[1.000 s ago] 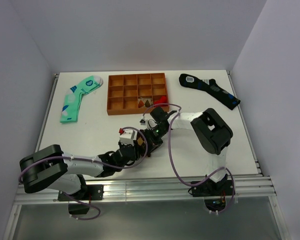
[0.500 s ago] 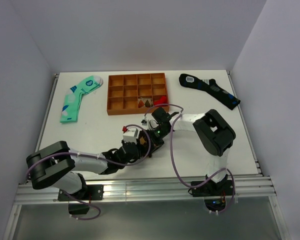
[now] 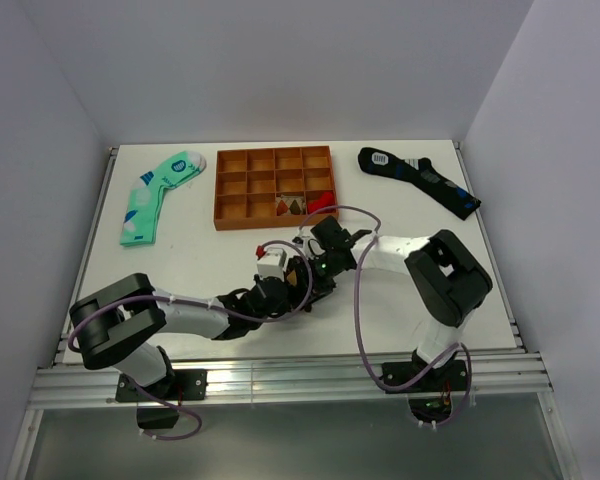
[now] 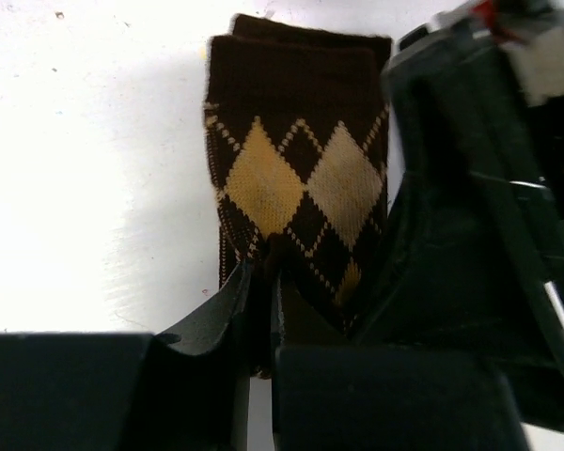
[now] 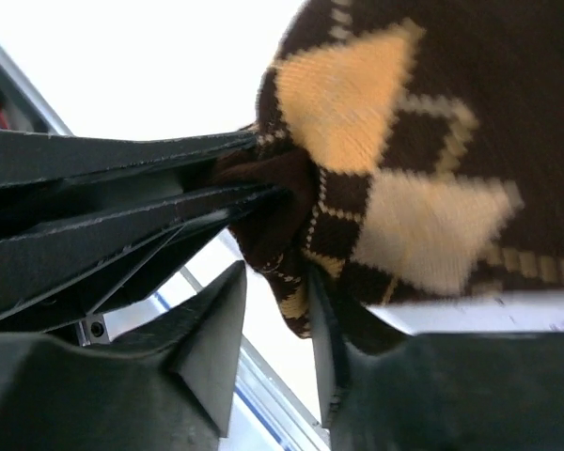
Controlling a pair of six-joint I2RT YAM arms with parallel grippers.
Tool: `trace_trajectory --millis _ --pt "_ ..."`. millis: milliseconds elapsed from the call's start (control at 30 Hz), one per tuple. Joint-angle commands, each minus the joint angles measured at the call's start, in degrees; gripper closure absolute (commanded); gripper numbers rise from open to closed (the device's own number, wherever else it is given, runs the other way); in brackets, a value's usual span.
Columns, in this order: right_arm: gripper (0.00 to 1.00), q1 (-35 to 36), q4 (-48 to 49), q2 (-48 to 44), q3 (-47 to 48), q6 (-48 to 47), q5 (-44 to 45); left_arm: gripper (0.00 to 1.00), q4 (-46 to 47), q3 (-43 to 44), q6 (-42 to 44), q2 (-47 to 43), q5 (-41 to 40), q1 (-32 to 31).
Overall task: Roll the socks
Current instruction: Roll the sock at the center of the board.
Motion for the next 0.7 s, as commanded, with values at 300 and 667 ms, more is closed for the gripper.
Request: trace_trajectory --millis 300,667 --pt "0.48 -1.6 5.2 -13.5 -6.4 10.1 24.0 0.97 -13.8 -0.8 -3.5 2.5 4.7 -0.8" --pt "0.59 -0.4 26.8 -30.2 -23.9 13.2 22.1 0.98 -22.7 4.9 -6.2 5.2 9.4 -0.8"
